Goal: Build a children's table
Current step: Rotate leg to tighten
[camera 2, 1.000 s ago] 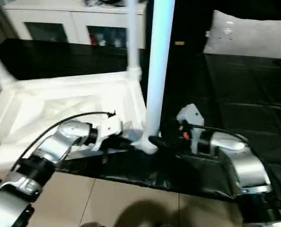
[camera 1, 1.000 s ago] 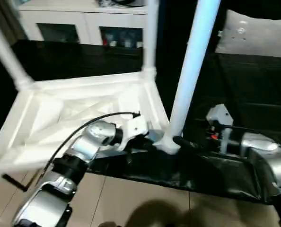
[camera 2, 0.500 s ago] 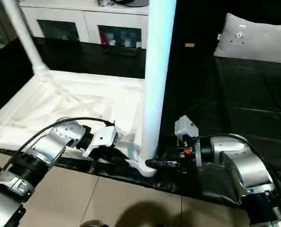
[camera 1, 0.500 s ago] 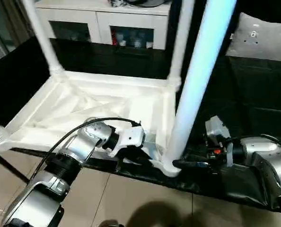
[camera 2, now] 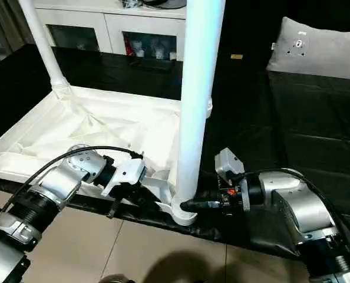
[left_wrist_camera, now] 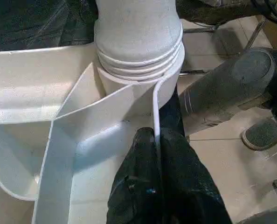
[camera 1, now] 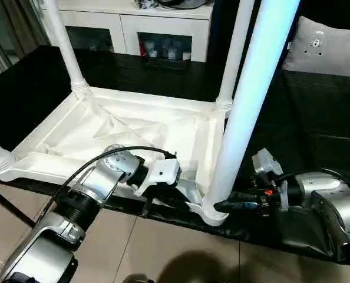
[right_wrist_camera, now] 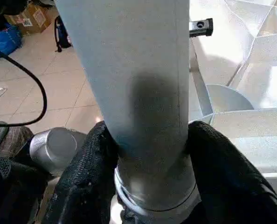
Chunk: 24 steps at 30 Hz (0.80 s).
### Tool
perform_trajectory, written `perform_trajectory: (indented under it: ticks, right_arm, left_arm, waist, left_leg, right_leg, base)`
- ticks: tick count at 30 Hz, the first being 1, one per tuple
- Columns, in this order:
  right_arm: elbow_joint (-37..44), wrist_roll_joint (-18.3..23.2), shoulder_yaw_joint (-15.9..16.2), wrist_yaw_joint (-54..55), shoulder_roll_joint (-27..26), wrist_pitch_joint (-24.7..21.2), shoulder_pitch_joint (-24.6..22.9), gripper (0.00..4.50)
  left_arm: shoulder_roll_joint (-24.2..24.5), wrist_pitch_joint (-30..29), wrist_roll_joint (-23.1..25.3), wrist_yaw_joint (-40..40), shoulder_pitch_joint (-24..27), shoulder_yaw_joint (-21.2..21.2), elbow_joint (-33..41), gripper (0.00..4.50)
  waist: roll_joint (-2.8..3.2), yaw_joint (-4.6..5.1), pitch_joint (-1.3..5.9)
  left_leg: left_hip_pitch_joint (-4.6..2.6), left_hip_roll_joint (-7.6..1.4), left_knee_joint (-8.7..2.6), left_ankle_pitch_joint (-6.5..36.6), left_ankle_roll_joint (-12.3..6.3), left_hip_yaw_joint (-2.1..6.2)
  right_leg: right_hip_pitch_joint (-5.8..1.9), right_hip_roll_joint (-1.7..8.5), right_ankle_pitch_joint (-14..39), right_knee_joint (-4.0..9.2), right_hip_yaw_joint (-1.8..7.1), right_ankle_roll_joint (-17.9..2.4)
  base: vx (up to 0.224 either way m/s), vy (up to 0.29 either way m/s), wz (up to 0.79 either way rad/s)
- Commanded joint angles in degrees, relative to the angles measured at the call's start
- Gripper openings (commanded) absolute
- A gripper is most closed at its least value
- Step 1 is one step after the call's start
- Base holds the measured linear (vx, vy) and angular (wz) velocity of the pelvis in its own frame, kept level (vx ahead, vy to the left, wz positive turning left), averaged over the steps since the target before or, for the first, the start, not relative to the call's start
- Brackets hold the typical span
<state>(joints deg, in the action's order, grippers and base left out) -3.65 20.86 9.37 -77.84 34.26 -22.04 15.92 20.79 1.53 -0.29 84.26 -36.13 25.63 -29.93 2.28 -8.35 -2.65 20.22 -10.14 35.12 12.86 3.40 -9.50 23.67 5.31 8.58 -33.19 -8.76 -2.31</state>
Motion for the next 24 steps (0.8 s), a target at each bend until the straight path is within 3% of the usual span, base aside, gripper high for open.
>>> perform_trajectory:
  ticks: [1, 5, 7, 9, 11, 12, 16, 17, 18, 23, 24]
  right_arm:
    - [2.4, 2.7, -0.3, 1.4, -1.4, -2.0, -0.5, 2.03]
    - [5.6, 3.2, -0.9, 6.4, -4.0, -4.7, -2.2, 1.97]
    - [6.9, 2.9, -1.5, 11.4, -6.3, -7.0, -3.0, 1.96]
    - [7.5, 2.4, -1.7, 14.6, -7.7, -8.2, -3.2, 1.96]
    - [8.0, 0.5, -2.5, 21.4, -11.2, -9.1, -3.4, 1.96]
    - [8.0, 0.5, -2.5, 21.4, -11.2, -9.1, -3.4, 1.96]
    - [6.5, -4.6, -5.3, 40.1, -21.1, -10.7, -1.4, 1.96]
    - [6.2, -5.3, -5.9, 43.5, -23.1, -10.8, -0.9, 1.96]
    - [6.0, -5.9, -6.6, 46.6, -25.1, -10.8, -0.4, 1.96]
    - [4.8, -7.3, -8.2, 54.2, -29.9, -10.1, 1.4, 1.96]
    - [3.7, -7.2, -8.6, 55.4, -31.4, -9.0, 2.1, 2.31]
  left_arm:
    - [-1.2, -0.9, -1.0, -0.8, -0.6, -0.7, 2.6, 0.0]
    - [-2.8, -4.5, -0.9, -5.5, -0.3, -2.0, 2.4, 0.0]
    - [-4.3, -7.1, -1.1, -8.8, -0.1, -3.0, 2.5, 0.0]
    - [-5.3, -8.7, -1.3, -10.9, 0.0, -3.7, 2.6, 0.0]
    - [-8.0, -11.5, -0.8, -16.9, -0.3, -5.2, 1.9, 0.0]
    - [-8.0, -11.5, -0.8, -16.9, -0.3, -5.2, 1.9, 0.0]
    - [-13.8, -14.5, 0.7, -29.7, -2.3, -7.8, -1.7, 0.0]
    - [-14.7, -14.8, 1.0, -31.7, -2.9, -8.3, -2.5, 0.0]
    - [-15.5, -15.0, 1.1, -33.3, -3.4, -8.7, -3.0, 0.0]
    - [-17.5, -15.6, 1.6, -37.1, -4.6, -10.0, -3.8, 0.0]
    - [-18.0, -15.5, 2.0, -38.3, -5.0, -10.3, -4.1, 0.0]
  waist:
    - [-1.11, 0.21, 4.41]
    - [-1.21, 0.26, 4.42]
    - [-0.9, 0.55, 4.21]
    - [-1.09, 0.96, 4.09]
    - [-1.14, 2.07, 3.99]
    - [-1.27, 2.39, 4.07]
    - [-1.0, 4.63, 4.2]
    - [-0.54, 4.93, 4.11]
    - [-0.91, 5.37, 4.42]
    - [-0.54, 5.51, 4.6]
    - [-0.22, 5.61, 4.69]
  left_leg:
    - [0.36, -3.15, -3.63, 1.1, -6.36, 0.68]
    - [0.26, -3.16, -3.66, 1.2, -6.07, 0.68]
    - [0.18, -2.91, -3.86, 2.6, -4.83, 0.7]
    - [0.23, -2.59, -3.94, 4.0, -4.06, 0.7]
    - [0.35, -2.3, -3.94, 4.6, -2.74, 0.78]
    - [0.46, -2.12, -3.92, 4.6, -2.72, 0.79]
    - [0.83, -1.74, -3.7, 3.9, -2.99, 0.82]
    - [0.75, -1.6, -3.68, 3.9, -2.92, 0.84]
    - [0.84, -1.5, -3.61, 3.7, -3.18, 0.93]
    - [0.92, -1.9, -3.62, 1.4, -5.41, 1.09]
    - [0.98, -2.05, -3.54, 0.2, -5.69, 1.14]
  right_leg:
    - [-4.17, 4.2, 18.5, 3.8, 3.76, -4.6]
    - [-4.1, 4.18, 18.5, 3.93, 3.73, -4.5]
    - [-4.17, 4.11, 21.0, 4.42, 3.52, -3.6]
    - [-4.39, 4.14, 23.6, 4.98, 3.22, -2.5]
    - [-4.4, 3.96, 25.1, 5.32, 2.88, -1.3]
    - [-4.58, 3.97, 25.4, 5.41, 2.8, -0.7]
    - [-4.47, 3.64, 23.1, 5.45, 2.71, -0.9]
    - [-4.28, 3.52, 23.2, 5.53, 2.58, -1.2]
    - [-4.65, 3.53, 22.6, 5.48, 2.48, -1.2]
    - [-4.73, 3.63, 18.2, 4.74, 2.88, -2.7]
    - [-4.58, 3.67, 15.9, 4.35, 3.06, -3.6]
  base:
    - [0.0, 0.0, 0.0]
    - [0.0, 0.0, 0.0]
    - [0.0, 0.0, 0.0]
    - [0.0, 0.0, 0.0]
    - [0.0, 0.0, 0.0]
    - [0.0, 0.0, 0.0]
    - [0.0, 0.0, 0.0]
    - [0.0, 0.0, 0.0]
    - [0.0, 0.0, 0.0]
    - [0.0, 0.0, 0.0]
    - [0.0, 0.0, 0.0]
